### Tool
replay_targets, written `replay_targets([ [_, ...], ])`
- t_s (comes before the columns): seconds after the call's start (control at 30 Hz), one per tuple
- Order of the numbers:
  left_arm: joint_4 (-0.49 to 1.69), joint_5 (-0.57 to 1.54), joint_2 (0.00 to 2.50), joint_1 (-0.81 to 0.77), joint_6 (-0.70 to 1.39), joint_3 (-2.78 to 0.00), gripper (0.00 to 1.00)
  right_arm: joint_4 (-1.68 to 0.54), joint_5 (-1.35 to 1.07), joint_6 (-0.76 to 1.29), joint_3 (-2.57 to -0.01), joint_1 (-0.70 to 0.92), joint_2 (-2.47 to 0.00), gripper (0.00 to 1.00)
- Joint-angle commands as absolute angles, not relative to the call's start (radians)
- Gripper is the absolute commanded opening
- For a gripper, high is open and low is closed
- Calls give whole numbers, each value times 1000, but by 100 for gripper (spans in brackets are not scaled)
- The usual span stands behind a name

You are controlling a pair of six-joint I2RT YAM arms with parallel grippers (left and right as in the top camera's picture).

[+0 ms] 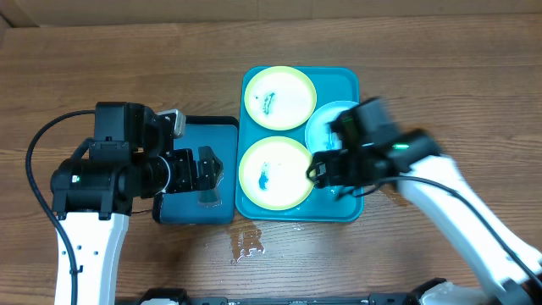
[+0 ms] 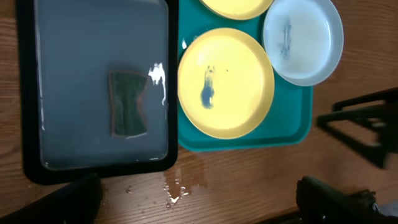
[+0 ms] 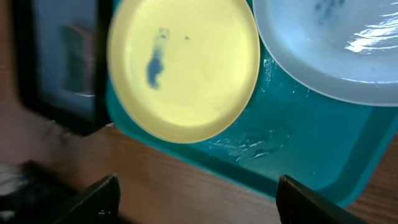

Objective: Clean dirty plates on tray and stack at the side

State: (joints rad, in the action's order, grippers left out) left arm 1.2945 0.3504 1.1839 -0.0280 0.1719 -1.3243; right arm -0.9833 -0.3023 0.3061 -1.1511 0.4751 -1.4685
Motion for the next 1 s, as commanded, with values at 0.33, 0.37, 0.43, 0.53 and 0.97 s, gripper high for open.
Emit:
replay_targets([
  [0.33, 1364, 96, 1081, -20, 233, -1427, 100, -752, -110, 427, -1157, 509, -1874, 40],
  [0.37, 1365, 106, 1082, -20, 233, -1420, 100, -748, -114, 427, -1157, 500, -1874, 29],
  [0.43, 1361, 103, 1087, -20, 233, -1395, 100, -745, -124, 427, -1157, 486, -1874, 14],
  [0.53, 1329, 75, 1101, -20, 274, -1328, 100, -746, -128, 427, -1157, 477, -1874, 4],
  [0.97, 1026, 111, 1434, -53, 323, -1033, 80, -750, -128, 427, -1157, 477, -1874, 4],
])
